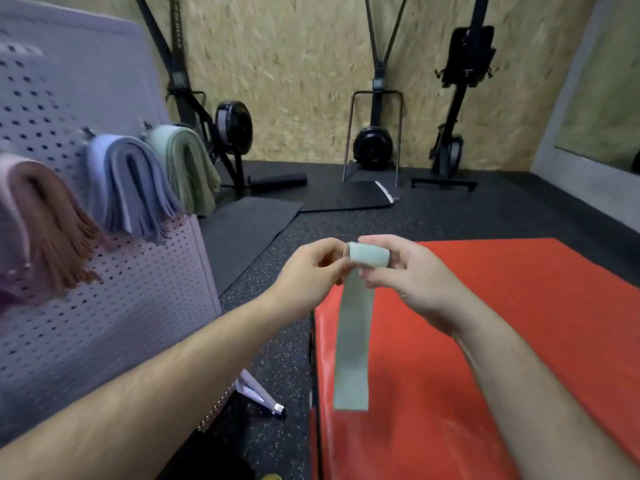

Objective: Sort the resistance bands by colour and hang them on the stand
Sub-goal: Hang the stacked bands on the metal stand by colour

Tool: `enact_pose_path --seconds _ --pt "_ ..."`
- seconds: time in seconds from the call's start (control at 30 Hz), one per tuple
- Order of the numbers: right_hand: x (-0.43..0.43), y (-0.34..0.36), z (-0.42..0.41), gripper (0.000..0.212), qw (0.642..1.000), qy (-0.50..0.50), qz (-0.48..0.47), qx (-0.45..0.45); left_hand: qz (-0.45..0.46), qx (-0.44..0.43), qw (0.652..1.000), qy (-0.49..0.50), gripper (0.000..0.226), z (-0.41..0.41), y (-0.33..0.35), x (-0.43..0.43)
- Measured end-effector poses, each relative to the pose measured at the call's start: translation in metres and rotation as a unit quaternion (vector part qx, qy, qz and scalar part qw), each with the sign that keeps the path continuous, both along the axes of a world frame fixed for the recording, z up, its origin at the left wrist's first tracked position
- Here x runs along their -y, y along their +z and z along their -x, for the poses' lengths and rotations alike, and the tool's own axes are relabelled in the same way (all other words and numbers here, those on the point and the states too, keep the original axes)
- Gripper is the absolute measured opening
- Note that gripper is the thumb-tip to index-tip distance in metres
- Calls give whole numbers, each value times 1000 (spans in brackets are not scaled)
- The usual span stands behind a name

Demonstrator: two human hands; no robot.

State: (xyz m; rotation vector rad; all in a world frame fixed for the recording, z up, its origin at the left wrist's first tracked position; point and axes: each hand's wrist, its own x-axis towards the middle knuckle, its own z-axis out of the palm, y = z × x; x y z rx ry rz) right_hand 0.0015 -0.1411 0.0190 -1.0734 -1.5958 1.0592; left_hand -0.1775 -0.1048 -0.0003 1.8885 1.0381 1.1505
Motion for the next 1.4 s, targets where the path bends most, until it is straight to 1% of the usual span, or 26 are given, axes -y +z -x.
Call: enact_pose_path --seconds 0.07,0.1,0.17,0.2,0.27,0.33,0.43,0.5,0.53,0.6,0.7,0.77,0.87,1.0,1.1,1.17,1.27,1.4 --pt "-8 25 28 4 995 -37 -81 47 -3 16 1000 13 13 24 25 -1" --pt "-13 39 42 16 988 -65 -126 68 -2 21 1000 18 15 37 37 -2" --pt "-23 63 67 34 975 -96 -181 88 29 38 999 12 18 61 53 -2" --pt "-27 76 80 39 970 -107 -200 91 49 46 998 4 19 73 59 -2" --pt "-34 101 103 46 960 -134 -224 99 77 61 995 -6 14 91 68 2" --pt "-44 123 122 46 962 -143 -218 80 80 75 994 8 14 104 77 6" --pt "-61 153 142 40 973 -136 -180 50 86 79 992 45 34 117 97 9" --pt "-70 168 151 28 981 -121 -150 28 83 40 993 80 48 126 112 7" --pt "-73 174 154 25 983 -118 -142 20 73 6 992 107 53 129 120 6" --pt "-80 182 158 25 979 -128 -155 22 42 -65 983 166 57 136 134 5" --pt "-92 191 161 36 968 -163 -185 38 -1 -116 970 216 52 148 153 -5" --pt "-101 196 161 41 964 -180 -192 23 -21 -143 961 236 51 156 165 -12" --pt "-117 204 164 34 965 -185 -184 -18 -60 -180 947 260 47 166 184 -21" --pt "-140 214 167 10 972 -166 -127 -105 -81 -198 938 274 35 181 212 -38" --pt "-158 219 172 9 970 -157 -99 -156 -90 -187 938 279 25 188 230 -52" --pt "-169 221 176 8 968 -150 -95 -175 -96 -188 937 277 20 190 240 -63" --pt "-185 226 181 13 965 -145 -97 -194 -97 -206 932 283 24 197 251 -80" --pt "-208 233 192 24 964 -143 -93 -202 -87 -222 929 283 21 204 252 -102"
